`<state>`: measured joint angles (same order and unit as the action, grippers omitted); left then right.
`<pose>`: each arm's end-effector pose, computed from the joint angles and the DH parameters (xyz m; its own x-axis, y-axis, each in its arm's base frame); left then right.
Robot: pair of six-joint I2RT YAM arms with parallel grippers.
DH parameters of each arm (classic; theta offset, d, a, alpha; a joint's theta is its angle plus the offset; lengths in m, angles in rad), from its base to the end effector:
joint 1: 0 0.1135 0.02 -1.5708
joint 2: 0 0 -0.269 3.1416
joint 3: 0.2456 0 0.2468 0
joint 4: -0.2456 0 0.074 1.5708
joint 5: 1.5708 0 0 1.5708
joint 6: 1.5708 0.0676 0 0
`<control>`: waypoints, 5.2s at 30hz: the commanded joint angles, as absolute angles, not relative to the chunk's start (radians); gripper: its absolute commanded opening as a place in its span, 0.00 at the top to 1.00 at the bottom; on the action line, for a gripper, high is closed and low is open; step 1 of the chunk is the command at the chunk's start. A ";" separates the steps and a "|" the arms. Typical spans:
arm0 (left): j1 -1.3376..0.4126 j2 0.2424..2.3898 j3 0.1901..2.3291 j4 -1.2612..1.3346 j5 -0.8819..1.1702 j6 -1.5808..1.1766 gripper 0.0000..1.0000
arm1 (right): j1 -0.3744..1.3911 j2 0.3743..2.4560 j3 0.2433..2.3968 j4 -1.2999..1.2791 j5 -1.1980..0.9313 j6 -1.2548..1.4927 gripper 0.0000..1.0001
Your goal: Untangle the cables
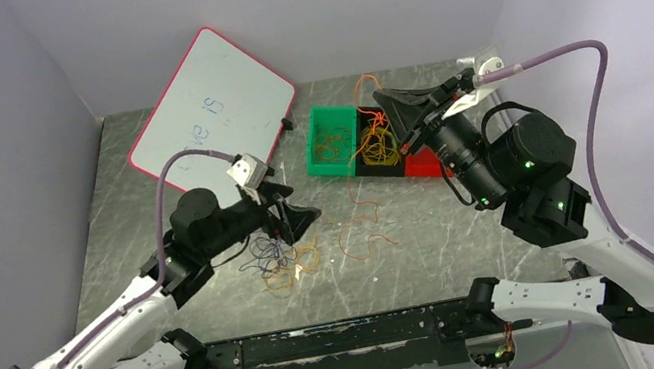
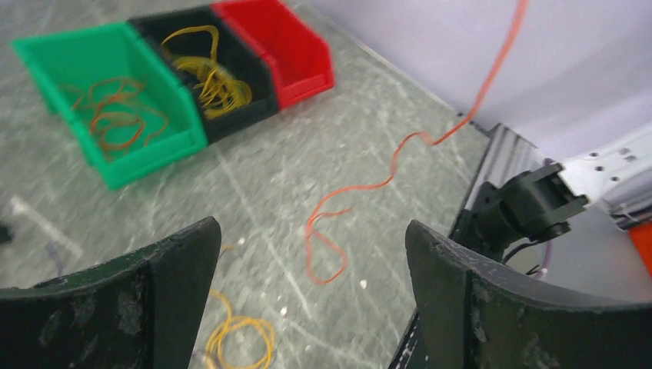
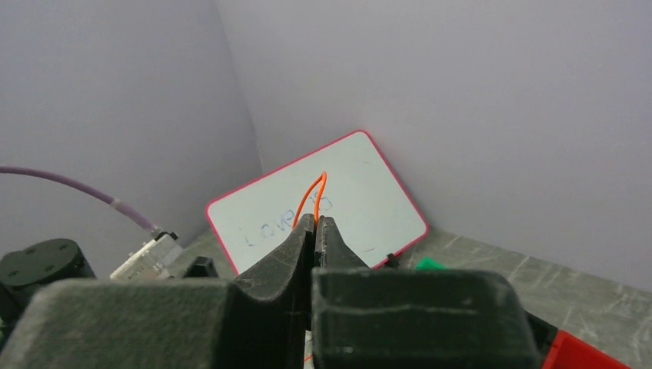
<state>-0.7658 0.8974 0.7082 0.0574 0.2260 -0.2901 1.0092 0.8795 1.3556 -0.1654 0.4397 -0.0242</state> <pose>0.1606 -0.1754 0.3193 -0.3298 -0.0696 -0.9415 0.7736 0.5517 -0.3118 0.1109 0.1222 0.5251 0.1761 0.2387 -0.9550 -0.5460 0.8309 0.1071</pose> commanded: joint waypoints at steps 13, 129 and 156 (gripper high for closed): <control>-0.825 1.127 0.693 0.637 0.473 -0.357 0.09 | 1.014 0.874 1.290 0.122 0.557 0.167 1.00; -0.851 1.155 1.441 -0.251 0.380 -0.008 0.93 | 0.926 0.858 0.777 0.322 -0.112 -0.147 0.28; -0.851 1.128 1.435 -0.236 0.341 -0.011 0.93 | 0.927 0.933 0.751 0.423 -0.059 -0.060 0.94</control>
